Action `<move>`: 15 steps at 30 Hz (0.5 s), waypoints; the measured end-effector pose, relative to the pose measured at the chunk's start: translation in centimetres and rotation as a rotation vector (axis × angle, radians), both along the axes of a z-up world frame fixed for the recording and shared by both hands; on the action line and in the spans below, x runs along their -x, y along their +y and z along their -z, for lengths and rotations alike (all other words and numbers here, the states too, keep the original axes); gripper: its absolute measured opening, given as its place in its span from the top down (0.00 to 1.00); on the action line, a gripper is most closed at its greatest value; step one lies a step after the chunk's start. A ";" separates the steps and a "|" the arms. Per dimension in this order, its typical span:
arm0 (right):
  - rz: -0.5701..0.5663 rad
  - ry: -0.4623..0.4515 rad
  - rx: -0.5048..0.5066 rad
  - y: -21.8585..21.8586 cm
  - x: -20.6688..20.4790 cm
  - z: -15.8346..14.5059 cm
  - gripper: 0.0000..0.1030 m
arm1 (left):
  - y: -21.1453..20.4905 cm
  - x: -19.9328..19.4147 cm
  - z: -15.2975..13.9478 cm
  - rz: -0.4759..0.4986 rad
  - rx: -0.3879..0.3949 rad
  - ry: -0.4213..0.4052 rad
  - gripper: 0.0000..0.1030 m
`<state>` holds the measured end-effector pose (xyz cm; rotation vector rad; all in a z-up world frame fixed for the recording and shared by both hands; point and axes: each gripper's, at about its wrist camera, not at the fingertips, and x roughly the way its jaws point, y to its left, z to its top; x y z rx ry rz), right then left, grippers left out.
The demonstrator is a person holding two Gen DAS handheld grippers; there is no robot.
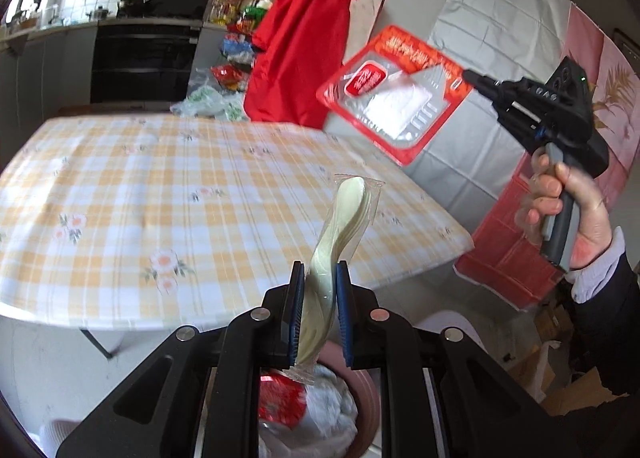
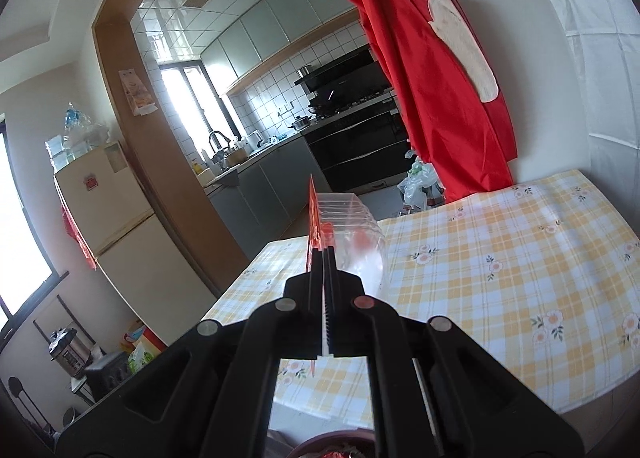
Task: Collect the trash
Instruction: 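Carry the spoon and plastic tray over the maroon bin, then open the left gripper to drop the spoon into the bin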
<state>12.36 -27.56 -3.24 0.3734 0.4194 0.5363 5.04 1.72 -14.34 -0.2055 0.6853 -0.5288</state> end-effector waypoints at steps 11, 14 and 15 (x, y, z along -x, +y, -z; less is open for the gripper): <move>0.002 0.005 0.002 -0.9 4.1 0.6 0.95 | -3.6 1.0 3.0 0.105 -0.018 0.087 0.81; 0.002 0.015 -0.001 -1.1 4.5 1.1 0.95 | -4.0 1.3 2.9 0.108 -0.029 0.074 0.52; 0.002 0.017 -0.002 -1.1 4.6 1.2 0.95 | -4.0 1.4 2.7 0.098 -0.035 0.065 0.48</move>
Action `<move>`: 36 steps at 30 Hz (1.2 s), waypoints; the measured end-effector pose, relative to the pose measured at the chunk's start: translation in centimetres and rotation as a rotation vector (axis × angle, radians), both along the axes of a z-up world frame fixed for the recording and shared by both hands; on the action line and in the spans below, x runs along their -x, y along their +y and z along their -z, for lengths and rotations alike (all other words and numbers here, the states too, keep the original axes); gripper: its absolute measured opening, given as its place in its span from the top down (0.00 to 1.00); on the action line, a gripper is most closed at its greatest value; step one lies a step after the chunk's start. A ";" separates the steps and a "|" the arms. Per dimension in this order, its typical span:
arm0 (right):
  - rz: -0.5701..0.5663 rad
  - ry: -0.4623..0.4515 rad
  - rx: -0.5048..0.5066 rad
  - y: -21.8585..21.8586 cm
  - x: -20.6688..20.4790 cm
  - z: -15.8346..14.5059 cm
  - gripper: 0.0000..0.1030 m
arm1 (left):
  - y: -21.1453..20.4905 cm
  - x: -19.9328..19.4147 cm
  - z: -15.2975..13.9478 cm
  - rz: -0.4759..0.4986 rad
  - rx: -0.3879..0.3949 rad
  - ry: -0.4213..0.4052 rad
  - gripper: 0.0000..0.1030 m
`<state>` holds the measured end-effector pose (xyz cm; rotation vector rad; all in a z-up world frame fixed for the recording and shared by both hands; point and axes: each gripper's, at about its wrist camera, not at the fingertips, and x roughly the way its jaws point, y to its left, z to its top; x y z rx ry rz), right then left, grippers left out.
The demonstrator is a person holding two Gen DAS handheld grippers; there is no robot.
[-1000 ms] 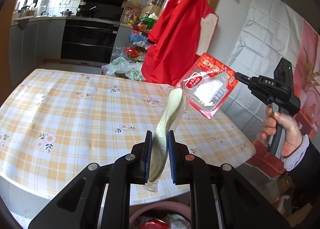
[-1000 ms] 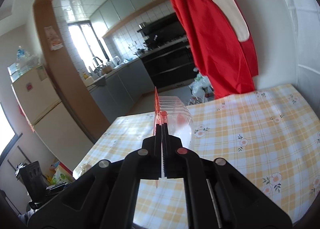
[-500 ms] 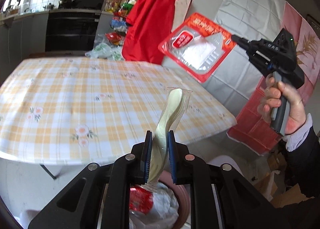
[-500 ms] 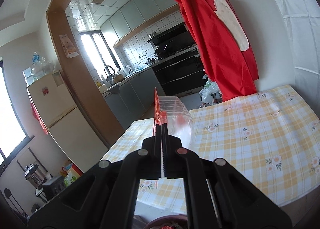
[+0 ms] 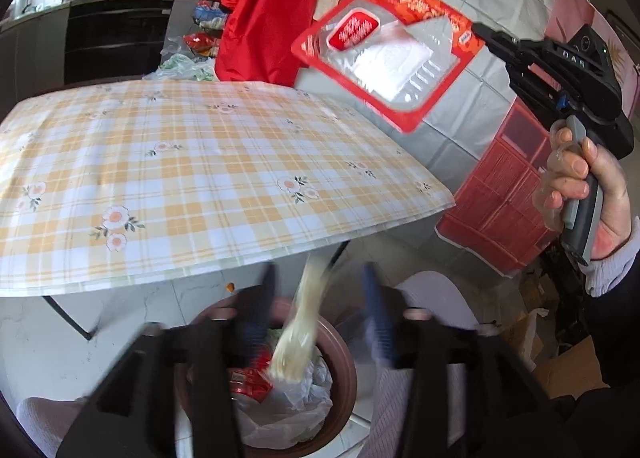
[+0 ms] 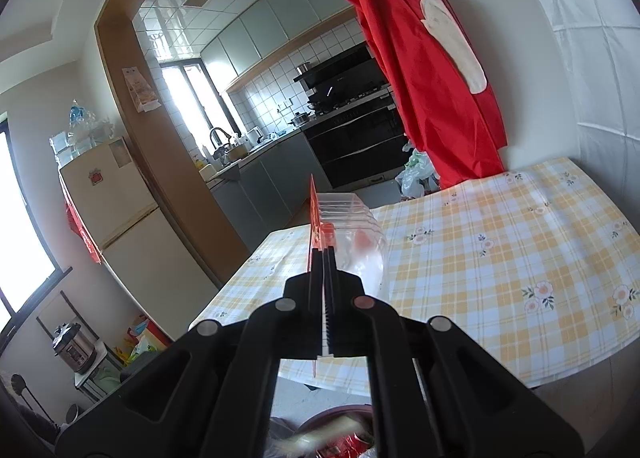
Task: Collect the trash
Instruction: 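Open the left gripper to drop the spoon into the bin, then open the right gripper to drop the plastic tray into the bin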
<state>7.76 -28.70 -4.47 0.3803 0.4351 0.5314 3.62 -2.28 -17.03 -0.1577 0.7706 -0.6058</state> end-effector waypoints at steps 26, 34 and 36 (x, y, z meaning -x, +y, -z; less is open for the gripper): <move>-0.071 0.033 0.193 4.4 4.8 1.1 0.95 | 11.2 2.8 -8.4 -0.499 0.030 -0.236 0.06; -0.129 0.085 0.222 6.4 4.7 2.0 0.86 | 11.5 3.0 -7.9 -0.503 0.034 -0.227 0.06; -0.147 0.091 0.205 6.9 4.7 2.1 0.70 | 11.7 3.0 -7.8 -0.506 0.035 -0.223 0.06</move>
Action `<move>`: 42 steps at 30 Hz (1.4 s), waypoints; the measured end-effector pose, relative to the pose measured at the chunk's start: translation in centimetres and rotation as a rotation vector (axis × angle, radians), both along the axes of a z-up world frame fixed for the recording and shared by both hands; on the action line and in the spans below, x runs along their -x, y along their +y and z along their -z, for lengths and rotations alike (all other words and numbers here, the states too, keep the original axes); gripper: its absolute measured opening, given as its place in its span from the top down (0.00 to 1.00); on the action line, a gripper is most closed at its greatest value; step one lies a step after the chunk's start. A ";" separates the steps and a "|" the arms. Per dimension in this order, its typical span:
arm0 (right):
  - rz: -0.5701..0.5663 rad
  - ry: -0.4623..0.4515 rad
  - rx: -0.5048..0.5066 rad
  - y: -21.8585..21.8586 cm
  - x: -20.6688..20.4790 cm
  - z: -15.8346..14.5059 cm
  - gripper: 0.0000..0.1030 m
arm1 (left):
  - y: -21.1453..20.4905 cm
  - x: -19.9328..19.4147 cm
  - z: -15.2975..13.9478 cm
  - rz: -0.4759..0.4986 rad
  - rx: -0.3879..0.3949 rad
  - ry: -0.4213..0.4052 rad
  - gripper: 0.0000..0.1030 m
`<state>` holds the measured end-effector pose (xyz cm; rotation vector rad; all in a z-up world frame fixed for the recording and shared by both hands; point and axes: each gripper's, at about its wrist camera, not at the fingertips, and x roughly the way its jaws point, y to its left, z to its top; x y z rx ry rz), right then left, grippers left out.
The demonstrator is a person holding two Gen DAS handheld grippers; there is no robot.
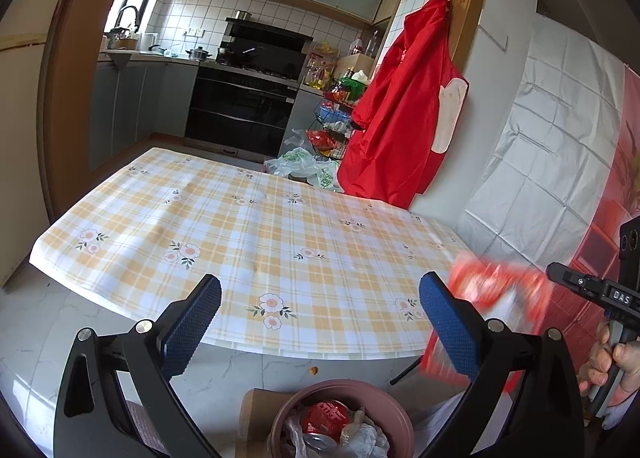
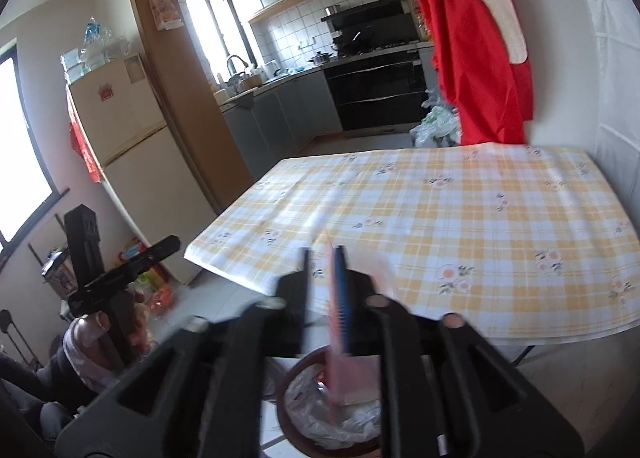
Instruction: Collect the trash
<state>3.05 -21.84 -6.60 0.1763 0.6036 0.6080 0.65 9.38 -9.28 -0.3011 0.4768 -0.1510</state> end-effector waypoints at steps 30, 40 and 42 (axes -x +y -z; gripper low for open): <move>0.227 -0.081 0.229 1.1 0.5 -0.5 0.06 | -4.1 0.3 -2.8 0.059 -0.216 -0.010 0.06; 0.268 -0.085 0.236 0.5 0.6 -0.6 0.06 | -5.7 0.4 -3.9 0.079 -0.252 -0.019 0.06; 0.276 -0.087 0.241 0.5 0.7 -0.6 0.06 | -5.8 0.4 -4.0 0.080 -0.258 -0.021 0.06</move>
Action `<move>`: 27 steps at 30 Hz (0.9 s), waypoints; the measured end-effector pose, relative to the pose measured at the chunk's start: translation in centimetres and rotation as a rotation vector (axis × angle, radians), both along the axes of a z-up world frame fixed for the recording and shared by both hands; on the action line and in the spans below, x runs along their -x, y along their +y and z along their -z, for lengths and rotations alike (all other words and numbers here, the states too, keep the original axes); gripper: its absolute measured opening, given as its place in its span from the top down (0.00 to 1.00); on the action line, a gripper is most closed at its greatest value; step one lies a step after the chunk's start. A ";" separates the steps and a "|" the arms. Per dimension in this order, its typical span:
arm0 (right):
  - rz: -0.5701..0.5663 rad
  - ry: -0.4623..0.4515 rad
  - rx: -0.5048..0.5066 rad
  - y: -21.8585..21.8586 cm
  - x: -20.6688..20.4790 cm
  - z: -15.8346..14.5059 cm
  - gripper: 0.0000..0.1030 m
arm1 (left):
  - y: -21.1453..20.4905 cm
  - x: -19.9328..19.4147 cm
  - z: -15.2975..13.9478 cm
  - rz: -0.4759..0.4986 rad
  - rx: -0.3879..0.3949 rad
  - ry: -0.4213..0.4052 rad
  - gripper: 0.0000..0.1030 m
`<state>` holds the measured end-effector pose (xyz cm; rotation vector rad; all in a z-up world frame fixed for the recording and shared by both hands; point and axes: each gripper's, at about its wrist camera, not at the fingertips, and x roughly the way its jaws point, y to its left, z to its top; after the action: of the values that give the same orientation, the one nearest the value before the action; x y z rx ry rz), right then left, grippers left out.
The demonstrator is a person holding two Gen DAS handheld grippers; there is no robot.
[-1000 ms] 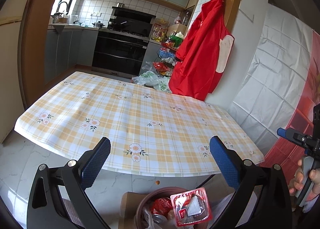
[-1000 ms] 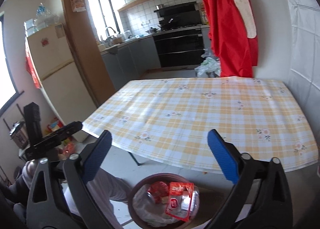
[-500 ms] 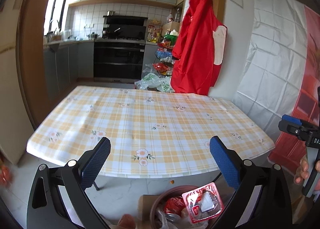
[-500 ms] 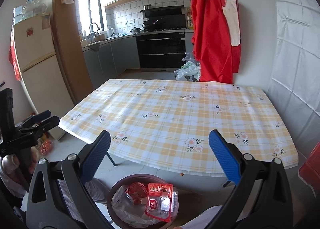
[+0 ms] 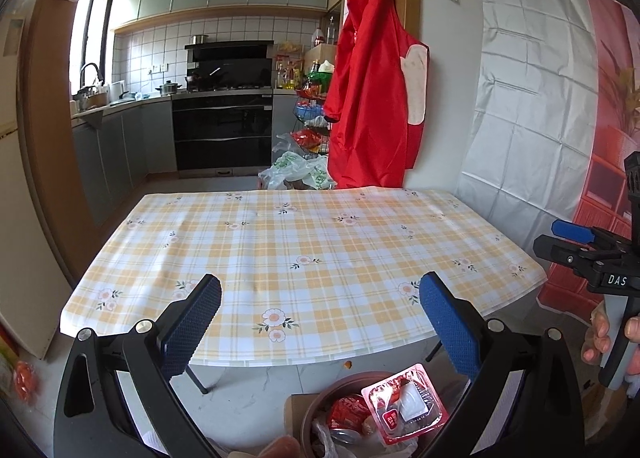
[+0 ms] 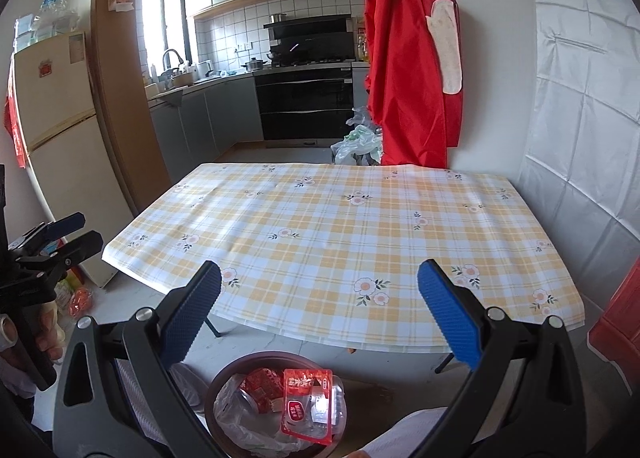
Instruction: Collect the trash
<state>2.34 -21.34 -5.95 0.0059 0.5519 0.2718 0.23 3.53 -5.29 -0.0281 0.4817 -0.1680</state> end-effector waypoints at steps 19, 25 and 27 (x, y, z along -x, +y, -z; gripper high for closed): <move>0.043 -0.008 0.037 -0.2 0.0 -0.2 0.06 | -0.8 0.5 -0.5 -0.034 -0.065 -0.029 0.06; 0.050 -0.008 0.053 0.0 0.0 0.0 0.06 | -0.8 0.5 -0.5 -0.042 -0.073 -0.028 0.06; 0.052 -0.008 0.056 0.0 0.0 0.0 0.06 | -0.8 0.5 -0.5 -0.043 -0.075 -0.028 0.06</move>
<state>2.35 -21.35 -5.97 -0.0352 0.5507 0.2056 -0.27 2.70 -4.79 0.0374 0.4591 -0.1083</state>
